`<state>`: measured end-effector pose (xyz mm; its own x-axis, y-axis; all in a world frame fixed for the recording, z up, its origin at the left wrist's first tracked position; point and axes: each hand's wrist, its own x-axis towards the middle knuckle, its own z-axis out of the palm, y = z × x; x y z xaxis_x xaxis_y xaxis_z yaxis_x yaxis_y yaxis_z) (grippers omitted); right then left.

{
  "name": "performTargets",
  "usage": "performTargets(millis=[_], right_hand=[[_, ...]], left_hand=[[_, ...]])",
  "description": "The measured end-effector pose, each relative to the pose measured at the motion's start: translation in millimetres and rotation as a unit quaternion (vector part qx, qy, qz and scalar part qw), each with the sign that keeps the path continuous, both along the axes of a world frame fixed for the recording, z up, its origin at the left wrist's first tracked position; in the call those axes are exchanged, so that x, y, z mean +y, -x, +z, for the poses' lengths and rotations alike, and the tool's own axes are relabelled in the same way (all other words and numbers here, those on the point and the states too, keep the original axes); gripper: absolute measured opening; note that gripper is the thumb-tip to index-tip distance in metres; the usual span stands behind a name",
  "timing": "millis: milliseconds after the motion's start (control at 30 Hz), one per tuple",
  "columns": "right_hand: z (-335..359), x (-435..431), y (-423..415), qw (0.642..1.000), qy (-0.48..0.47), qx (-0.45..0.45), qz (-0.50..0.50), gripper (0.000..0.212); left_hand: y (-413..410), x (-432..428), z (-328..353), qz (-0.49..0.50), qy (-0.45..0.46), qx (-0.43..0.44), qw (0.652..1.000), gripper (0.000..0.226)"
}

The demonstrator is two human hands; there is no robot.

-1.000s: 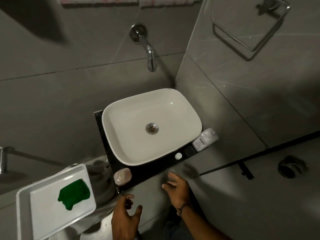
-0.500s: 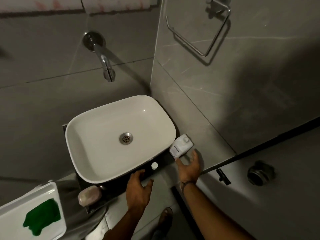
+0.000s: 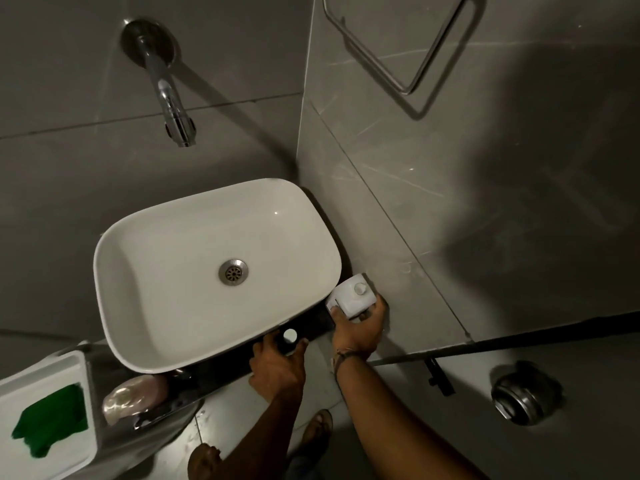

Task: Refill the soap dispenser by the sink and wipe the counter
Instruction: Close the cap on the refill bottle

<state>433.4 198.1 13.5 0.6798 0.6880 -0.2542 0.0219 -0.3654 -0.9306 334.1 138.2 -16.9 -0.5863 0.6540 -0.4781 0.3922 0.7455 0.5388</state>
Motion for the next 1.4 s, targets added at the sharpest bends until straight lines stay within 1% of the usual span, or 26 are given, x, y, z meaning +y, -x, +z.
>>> performTargets(millis=[100, 200, 267, 333, 433, 500, 633, 733, 867, 1000, 1133, 1200, 1300, 1400], right_hand=[[-3.4, 3.7, -1.1, 1.0, 0.009, -0.004, -0.002, 0.086], [-2.5, 2.0, -2.5, 1.0, -0.009, -0.008, -0.005, 0.079], [1.2, -5.5, -5.4, 1.0, -0.013, -0.018, 0.002, 0.078], [8.6, -17.7, -8.2, 0.999, -0.015, -0.031, 0.025, 0.076], [26.9, -42.4, -11.6, 0.995, -0.025, -0.049, 0.08, 0.07], [35.8, -56.7, -14.6, 0.992, -0.018, -0.055, 0.113, 0.069], [67.1, -87.5, 2.0, 0.977, -0.049, -0.074, 0.196, 0.072], [99.7, -107.6, 34.1, 0.956, -0.088, -0.091, 0.264, 0.072], [143.2, -126.6, 84.8, 0.934, -0.135, -0.069, 0.322, 0.075], [171.4, -139.4, 129.5, 0.919, -0.168, -0.038, 0.353, 0.077], [185.8, -150.6, 160.2, 0.897, -0.195, -0.056, 0.394, 0.08], [190.9, -153.9, 171.0, 0.887, -0.206, -0.062, 0.408, 0.077], [201.4, -159.9, 187.2, 0.877, -0.227, -0.064, 0.418, 0.072], [211.9, -165.2, 199.1, 0.872, -0.244, -0.054, 0.421, 0.074]], left_hand=[[-3.2, 4.8, -4.3, 0.01, 0.006, 0.017, 1.0, 0.053], [-2.8, 3.4, -5.0, 0.006, -0.007, 0.014, 1.0, 0.044], [-3.1, -3.6, -1.7, -0.007, -0.045, -0.012, 0.999, 0.044], [-2.5, -15.6, 7.9, -0.005, -0.095, -0.07, 0.993, 0.039], [8.8, -36.1, 37.5, 0.005, -0.151, -0.167, 0.974, 0.032], [21.9, -41.8, 61.6, 0.005, -0.202, -0.214, 0.956, 0.027], [69.0, -48.8, 138.1, -0.021, -0.327, -0.258, 0.909, 0.031], [105.1, -52.7, 193.6, -0.075, -0.362, -0.251, 0.895, 0.037], [145.8, -66.7, 232.9, -0.155, -0.388, -0.175, 0.892, 0.032], [189.7, -83.5, 254.7, -0.17, -0.412, -0.095, 0.89, 0.033], [224.4, -99.1, 278.2, -0.202, -0.421, -0.03, 0.884, 0.028], [238.5, -105.3, 286.1, -0.206, -0.418, -0.031, 0.884, 0.028], [259.6, -116.2, 295.4, -0.213, -0.39, -0.07, 0.893, 0.038], [269.1, -125.1, 303.9, -0.23, -0.378, -0.083, 0.893, 0.046]])
